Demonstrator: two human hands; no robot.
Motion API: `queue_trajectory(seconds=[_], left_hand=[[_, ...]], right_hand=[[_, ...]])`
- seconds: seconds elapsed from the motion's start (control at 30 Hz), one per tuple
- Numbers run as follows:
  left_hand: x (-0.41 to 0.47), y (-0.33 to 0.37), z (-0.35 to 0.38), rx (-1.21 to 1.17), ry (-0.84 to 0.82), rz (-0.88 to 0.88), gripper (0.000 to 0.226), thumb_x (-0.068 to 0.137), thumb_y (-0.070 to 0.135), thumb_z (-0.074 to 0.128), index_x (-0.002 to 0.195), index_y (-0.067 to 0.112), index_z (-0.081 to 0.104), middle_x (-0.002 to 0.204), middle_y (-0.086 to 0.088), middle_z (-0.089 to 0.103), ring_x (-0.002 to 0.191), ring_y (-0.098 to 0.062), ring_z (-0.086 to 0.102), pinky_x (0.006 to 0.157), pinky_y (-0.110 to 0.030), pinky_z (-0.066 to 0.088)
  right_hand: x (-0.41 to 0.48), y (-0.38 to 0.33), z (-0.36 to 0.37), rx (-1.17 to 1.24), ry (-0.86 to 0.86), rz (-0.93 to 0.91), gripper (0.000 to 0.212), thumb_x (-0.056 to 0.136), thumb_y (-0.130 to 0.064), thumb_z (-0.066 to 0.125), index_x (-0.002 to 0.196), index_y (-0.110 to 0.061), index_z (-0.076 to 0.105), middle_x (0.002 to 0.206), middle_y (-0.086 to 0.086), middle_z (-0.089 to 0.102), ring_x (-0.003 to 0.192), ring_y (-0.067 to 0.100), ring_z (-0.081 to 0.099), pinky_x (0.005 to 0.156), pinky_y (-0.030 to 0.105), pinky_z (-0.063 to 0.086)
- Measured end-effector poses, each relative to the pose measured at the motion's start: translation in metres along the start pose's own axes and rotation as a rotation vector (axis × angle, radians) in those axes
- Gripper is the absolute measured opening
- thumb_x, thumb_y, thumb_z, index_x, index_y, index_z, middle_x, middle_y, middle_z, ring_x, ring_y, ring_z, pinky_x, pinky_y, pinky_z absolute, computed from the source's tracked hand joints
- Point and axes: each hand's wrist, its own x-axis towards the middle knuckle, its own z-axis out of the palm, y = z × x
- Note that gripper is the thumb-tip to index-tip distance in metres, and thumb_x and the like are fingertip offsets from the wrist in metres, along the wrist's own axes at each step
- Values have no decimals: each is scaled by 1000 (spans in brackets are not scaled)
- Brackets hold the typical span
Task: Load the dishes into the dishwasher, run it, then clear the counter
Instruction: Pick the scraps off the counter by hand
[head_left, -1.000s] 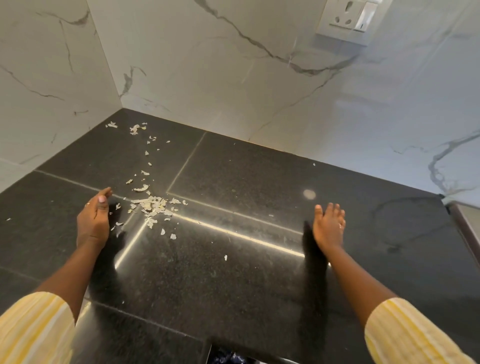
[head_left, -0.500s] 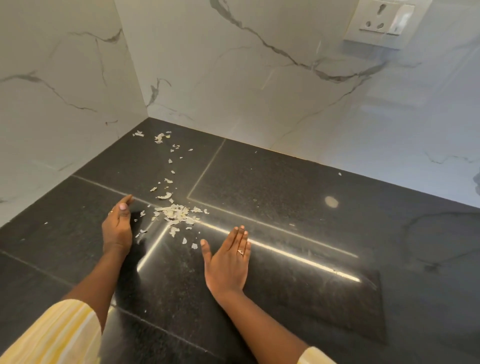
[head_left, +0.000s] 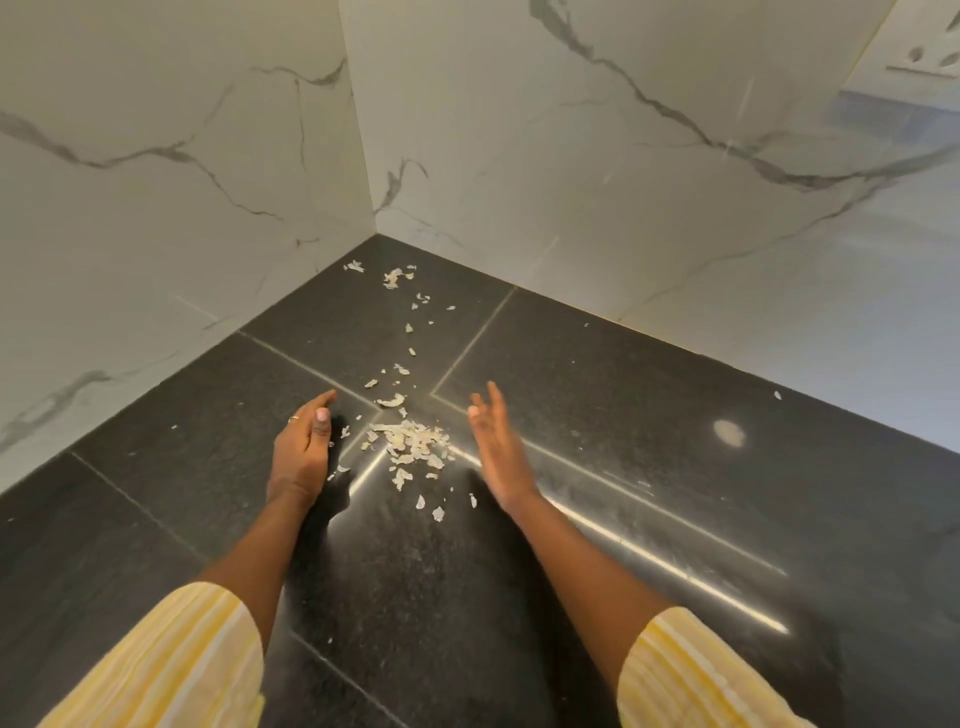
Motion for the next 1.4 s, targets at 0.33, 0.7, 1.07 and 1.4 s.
queue_trajectory(seconds=[0.33, 0.7, 1.07, 1.4], left_hand=[[-1, 0, -2, -222, 166, -77, 56, 90, 39, 27, 129, 7, 51, 129, -9, 55, 119, -16, 48, 95, -7, 35], [3, -15, -1, -392, 233, -115, 72, 78, 79, 26, 127, 30, 48, 136, 0, 51, 128, -10, 43, 107, -27, 30], [-14, 1, 2, -400, 319, -41, 56, 87, 70, 25, 122, 35, 51, 130, 9, 53, 127, -7, 44, 107, -25, 31], [-50, 40, 23, -694, 379, -273, 56, 97, 39, 17, 133, 9, 47, 139, -7, 47, 132, -15, 39, 106, -25, 28]], right_hand=[[28, 28, 39, -1049, -340, -343, 139, 48, -99, 14, 140, -2, -25, 153, 18, -20, 142, 29, -17, 113, 40, -12], [92, -7, 100, -995, -489, -673, 103, 73, -83, 30, 148, -15, 16, 154, 10, 17, 144, 25, 10, 116, 39, 11], [67, -2, 66, -753, -508, -737, 19, 94, -2, 43, 106, -2, 58, 117, 8, 55, 108, 25, 51, 93, 33, 40], [24, 6, 66, -751, -418, -550, 51, 94, 2, 38, 141, -16, 39, 152, 0, 29, 142, 13, 20, 109, 13, 5]])
